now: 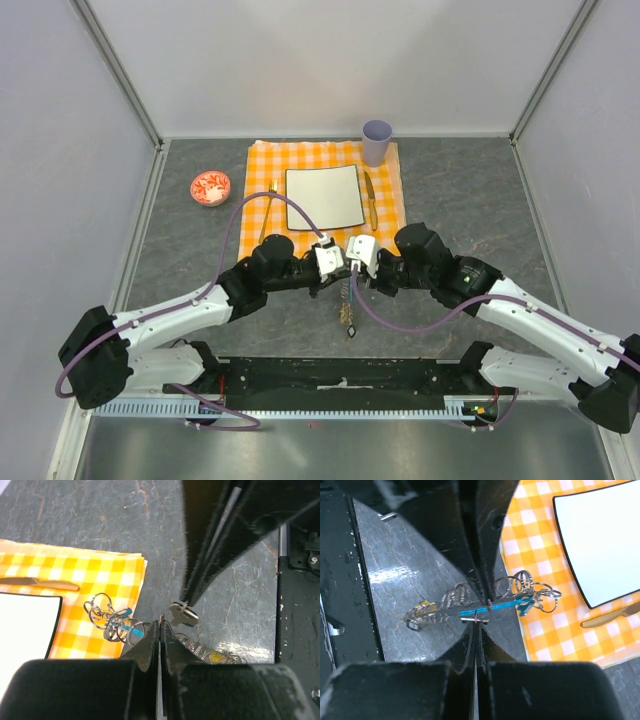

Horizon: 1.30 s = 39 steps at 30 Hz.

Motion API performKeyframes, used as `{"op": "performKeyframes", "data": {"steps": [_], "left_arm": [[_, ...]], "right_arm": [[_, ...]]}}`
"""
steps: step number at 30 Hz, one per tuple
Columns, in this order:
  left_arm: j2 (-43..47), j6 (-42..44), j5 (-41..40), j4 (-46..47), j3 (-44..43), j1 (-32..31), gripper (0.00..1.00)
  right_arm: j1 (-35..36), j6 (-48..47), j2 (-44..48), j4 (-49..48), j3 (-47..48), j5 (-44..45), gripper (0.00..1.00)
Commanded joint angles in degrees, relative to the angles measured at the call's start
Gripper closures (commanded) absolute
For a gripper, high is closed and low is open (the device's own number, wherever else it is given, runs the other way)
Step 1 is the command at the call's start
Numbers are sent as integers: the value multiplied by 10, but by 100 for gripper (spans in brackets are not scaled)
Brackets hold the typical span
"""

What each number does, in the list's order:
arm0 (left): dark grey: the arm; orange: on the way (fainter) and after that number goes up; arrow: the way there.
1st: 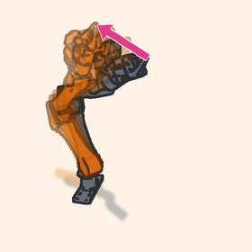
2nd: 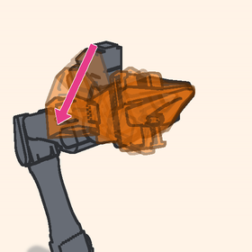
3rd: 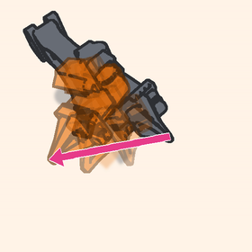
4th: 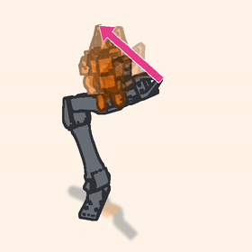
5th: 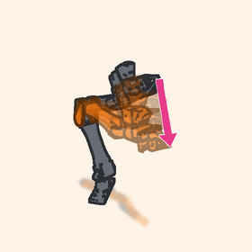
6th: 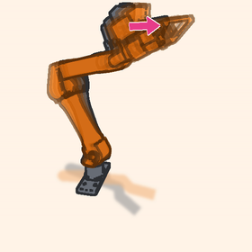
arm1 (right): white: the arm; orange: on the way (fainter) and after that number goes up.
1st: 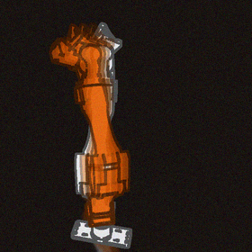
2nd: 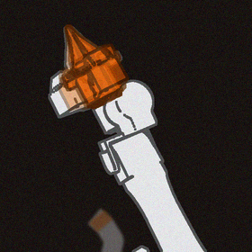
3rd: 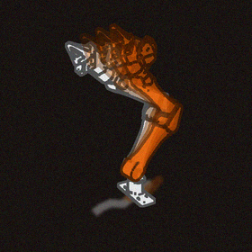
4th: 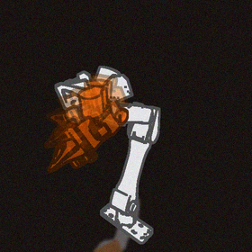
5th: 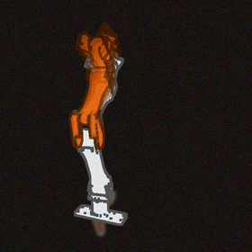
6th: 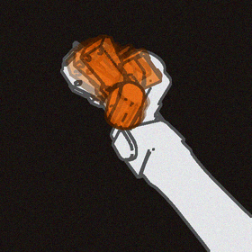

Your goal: Put the keys on the keyring

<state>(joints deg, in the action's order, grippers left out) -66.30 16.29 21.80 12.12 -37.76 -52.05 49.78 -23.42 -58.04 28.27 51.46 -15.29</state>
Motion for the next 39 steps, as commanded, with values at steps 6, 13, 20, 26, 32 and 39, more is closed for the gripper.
{"op": "performKeyframes", "data": {"steps": [6,13,20,26,32,39], "left_arm": [[25,-58,-31,62,11,8,98],[34,-62,-13,95,29,8,98],[64,-28,1,159,78,8,98],[72,-7,35,239,119,11,98],[57,-13,66,279,127,20,98],[58,-14,85,287,132,28,98]], "right_arm": [[15,-20,21,-18,0,-57,100],[15,-8,21,-29,-7,-33,100],[15,14,42,-45,-20,54,100],[15,10,48,-58,-28,18,100],[15,7,50,-66,-38,5,100],[15,4,43,-68,-39,-2,100]]}}
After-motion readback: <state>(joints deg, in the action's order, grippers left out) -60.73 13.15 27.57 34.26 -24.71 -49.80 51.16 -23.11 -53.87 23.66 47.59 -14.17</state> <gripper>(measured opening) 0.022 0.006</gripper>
